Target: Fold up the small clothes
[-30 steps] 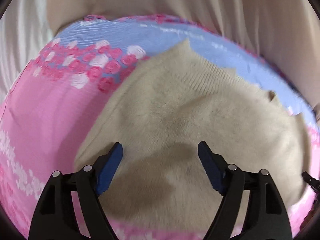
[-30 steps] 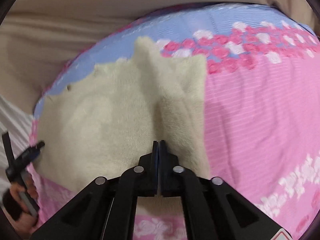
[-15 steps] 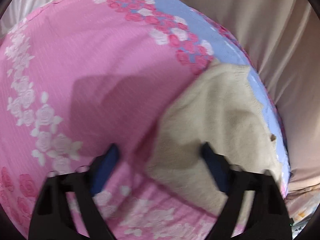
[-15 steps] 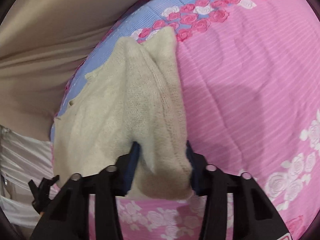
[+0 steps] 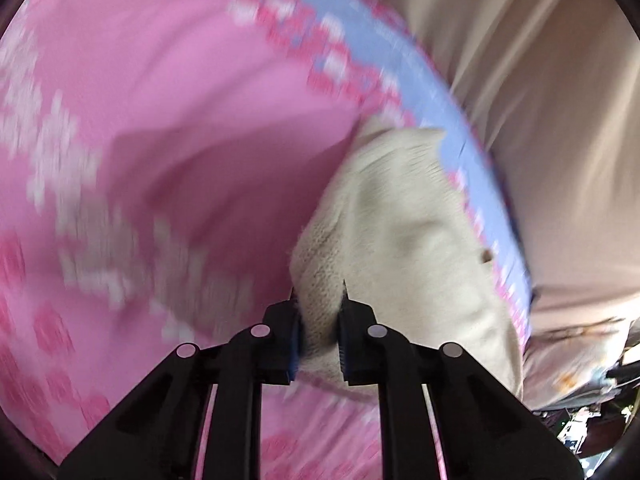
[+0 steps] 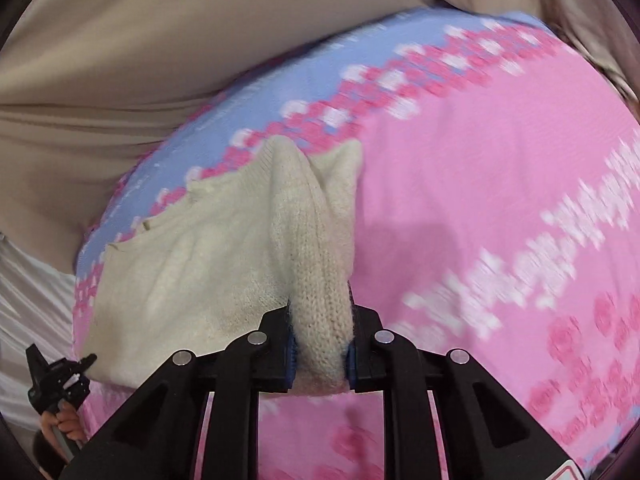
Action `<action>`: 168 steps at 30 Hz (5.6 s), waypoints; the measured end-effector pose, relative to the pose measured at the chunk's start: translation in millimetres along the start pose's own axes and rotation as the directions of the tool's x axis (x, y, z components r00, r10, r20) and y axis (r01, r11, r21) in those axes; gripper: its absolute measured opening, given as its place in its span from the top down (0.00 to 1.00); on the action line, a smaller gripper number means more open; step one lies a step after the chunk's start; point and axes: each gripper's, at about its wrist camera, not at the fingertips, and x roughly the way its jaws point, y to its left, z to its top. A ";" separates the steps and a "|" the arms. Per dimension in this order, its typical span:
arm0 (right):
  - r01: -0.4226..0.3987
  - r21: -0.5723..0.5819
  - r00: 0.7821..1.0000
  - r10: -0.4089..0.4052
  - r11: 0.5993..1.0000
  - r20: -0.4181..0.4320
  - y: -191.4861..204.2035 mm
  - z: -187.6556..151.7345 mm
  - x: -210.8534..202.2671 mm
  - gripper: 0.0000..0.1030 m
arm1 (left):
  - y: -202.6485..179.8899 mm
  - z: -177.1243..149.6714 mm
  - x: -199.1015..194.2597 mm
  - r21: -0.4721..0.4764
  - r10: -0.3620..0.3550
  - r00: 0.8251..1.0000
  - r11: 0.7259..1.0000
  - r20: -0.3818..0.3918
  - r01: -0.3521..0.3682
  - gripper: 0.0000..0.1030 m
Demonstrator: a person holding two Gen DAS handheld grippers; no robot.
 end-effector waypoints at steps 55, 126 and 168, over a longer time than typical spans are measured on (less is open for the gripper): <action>0.157 -0.092 0.988 -0.157 0.983 0.012 28.3 113.8 97.6 0.93 | -160.0 60.7 118.2 0.493 0.233 0.959 0.823 0.162 -0.283 0.49; 0.064 -0.241 0.992 -0.035 0.968 0.123 71.8 5.9 -31.7 0.52 | -162.4 -18.3 -2.1 0.310 -0.157 0.988 0.938 -0.016 0.154 0.85; -0.330 -0.154 0.926 0.287 0.932 -0.247 123.8 38.8 28.1 0.92 | -194.9 -104.1 -25.3 0.488 -0.066 0.992 0.873 0.104 0.007 0.36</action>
